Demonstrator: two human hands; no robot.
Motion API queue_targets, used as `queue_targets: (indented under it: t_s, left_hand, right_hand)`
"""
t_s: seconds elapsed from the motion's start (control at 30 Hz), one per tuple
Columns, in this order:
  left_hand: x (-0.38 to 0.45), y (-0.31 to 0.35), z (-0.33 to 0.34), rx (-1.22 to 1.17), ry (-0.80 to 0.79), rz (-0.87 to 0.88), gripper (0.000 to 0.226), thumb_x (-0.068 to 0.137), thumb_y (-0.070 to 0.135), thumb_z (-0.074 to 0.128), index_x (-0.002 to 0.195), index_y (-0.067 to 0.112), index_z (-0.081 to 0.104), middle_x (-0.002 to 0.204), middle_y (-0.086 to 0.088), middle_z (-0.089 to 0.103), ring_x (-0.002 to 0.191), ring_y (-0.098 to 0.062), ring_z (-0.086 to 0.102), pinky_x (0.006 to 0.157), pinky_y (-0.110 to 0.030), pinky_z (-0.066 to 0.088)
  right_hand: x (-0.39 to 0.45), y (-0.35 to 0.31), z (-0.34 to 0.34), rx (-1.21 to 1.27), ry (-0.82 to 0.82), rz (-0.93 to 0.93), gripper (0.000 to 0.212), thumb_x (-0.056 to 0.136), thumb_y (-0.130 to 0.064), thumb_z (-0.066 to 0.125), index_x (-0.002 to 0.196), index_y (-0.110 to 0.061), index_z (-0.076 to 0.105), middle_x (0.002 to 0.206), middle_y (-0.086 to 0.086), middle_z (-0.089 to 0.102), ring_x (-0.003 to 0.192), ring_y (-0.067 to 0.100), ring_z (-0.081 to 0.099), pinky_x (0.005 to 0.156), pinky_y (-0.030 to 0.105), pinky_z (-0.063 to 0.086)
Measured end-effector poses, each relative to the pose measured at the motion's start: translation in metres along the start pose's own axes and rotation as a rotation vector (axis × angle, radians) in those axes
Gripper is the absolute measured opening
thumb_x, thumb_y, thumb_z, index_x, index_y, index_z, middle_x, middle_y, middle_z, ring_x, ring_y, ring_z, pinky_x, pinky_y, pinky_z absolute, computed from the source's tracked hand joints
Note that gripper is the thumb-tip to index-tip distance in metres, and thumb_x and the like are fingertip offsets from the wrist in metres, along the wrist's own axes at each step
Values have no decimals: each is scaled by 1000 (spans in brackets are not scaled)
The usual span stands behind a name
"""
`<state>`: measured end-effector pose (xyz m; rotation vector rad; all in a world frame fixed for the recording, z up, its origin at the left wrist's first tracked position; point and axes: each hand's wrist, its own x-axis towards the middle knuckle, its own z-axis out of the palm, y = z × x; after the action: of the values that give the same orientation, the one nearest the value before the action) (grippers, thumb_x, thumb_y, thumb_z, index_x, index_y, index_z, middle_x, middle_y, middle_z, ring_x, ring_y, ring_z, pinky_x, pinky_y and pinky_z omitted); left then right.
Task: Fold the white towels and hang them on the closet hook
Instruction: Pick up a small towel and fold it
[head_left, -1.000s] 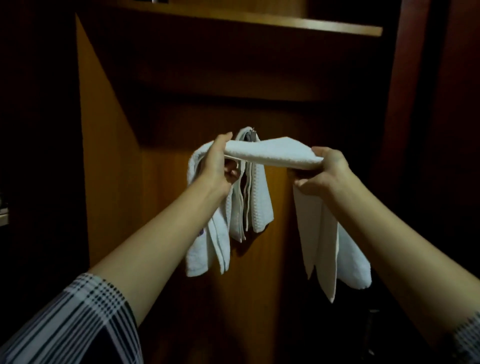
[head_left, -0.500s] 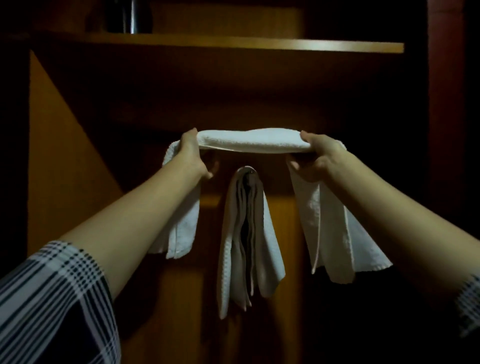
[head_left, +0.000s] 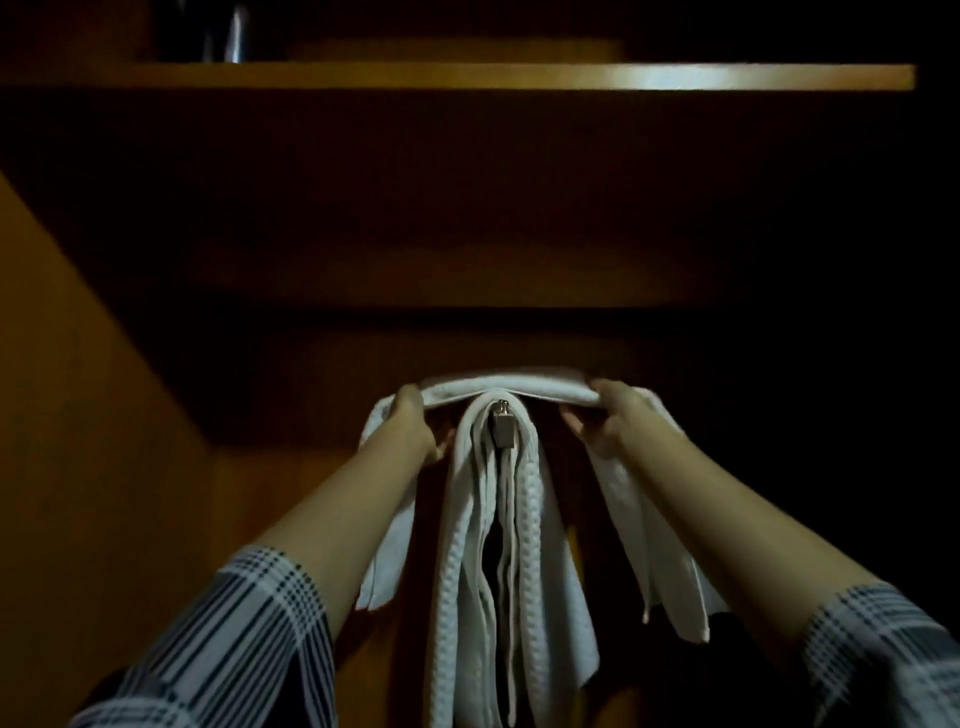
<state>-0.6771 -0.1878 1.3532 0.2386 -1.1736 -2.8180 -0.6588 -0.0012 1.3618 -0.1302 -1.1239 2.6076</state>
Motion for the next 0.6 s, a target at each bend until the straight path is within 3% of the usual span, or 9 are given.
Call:
queue_targets:
  t_s: [0.07, 0.13, 0.2, 0.27, 0.37, 0.43, 0.47, 0.53, 0.6]
  left_hand:
    - [10, -26, -9, 149, -77, -22, 35, 90, 42, 53, 110, 13, 51, 108, -9, 56, 111, -30, 51, 86, -37, 44]
    - [10, -45, -17, 237, -200, -12, 43, 92, 51, 45, 96, 13, 64, 66, -10, 68, 79, -27, 60, 62, -30, 49]
    - [4, -52, -28, 341, -289, 67, 50, 92, 57, 39, 74, 19, 67, 50, -2, 67, 64, -22, 60, 41, -23, 47]
    - [2, -51, -45, 626, -362, 318, 48, 90, 57, 43, 65, 24, 67, 61, 1, 70, 62, -18, 63, 46, -25, 53]
    - [13, -52, -73, 1205, -220, 942, 20, 89, 38, 58, 72, 29, 62, 72, 7, 64, 70, -21, 63, 71, -43, 55]
    - [15, -53, -78, 1266, -13, 1348, 11, 82, 24, 67, 91, 28, 62, 84, 16, 56, 88, -17, 57, 79, -35, 43]
    - [20, -53, -77, 1236, 37, 1461, 28, 78, 21, 70, 104, 25, 59, 97, 12, 53, 100, -18, 52, 85, -32, 37]
    - [30, -55, -72, 1215, 31, 1461, 64, 77, 23, 72, 134, 25, 42, 130, -1, 44, 125, -21, 37, 101, -33, 29]
    - [34, -59, -61, 1235, -136, 1310, 81, 82, 36, 63, 143, 47, 10, 152, 0, 23, 139, -19, 21, 110, -38, 24]
  right_hand:
    - [7, 29, -10, -50, -45, 42, 24, 91, -17, 60, 114, -12, 56, 95, 12, 62, 80, 23, 61, 48, 33, 55]
    - [3, 58, -21, -117, -108, 110, 31, 92, -37, 55, 100, -8, 59, 73, 9, 57, 60, 18, 52, 39, 23, 47]
    - [-4, 78, -35, -203, -207, 81, 47, 91, -51, 45, 81, -8, 59, 57, 6, 51, 51, 16, 44, 43, 23, 38]
    - [-16, 91, -52, -495, -258, -161, 39, 87, -48, 48, 71, -14, 59, 56, 2, 50, 47, 13, 44, 44, 23, 36]
    - [-24, 106, -78, -1161, -110, -965, 3, 80, -21, 65, 83, -19, 66, 74, -6, 61, 64, 10, 55, 52, 24, 42]
    - [-27, 108, -78, -1363, 68, -1346, 33, 72, -10, 72, 104, -15, 64, 93, 2, 58, 81, 18, 54, 59, 27, 43]
    - [-26, 107, -74, -1403, 139, -1378, 52, 71, -9, 73, 120, -14, 58, 107, 11, 55, 93, 25, 53, 68, 32, 45]
    - [-20, 103, -63, -1471, 176, -1287, 82, 82, -15, 66, 149, -27, 20, 141, 21, 32, 126, 35, 37, 95, 42, 39]
    - [-7, 100, -58, -1553, 31, -1218, 93, 92, -25, 56, 140, -49, -19, 156, 16, -1, 141, 35, 14, 105, 45, 34]
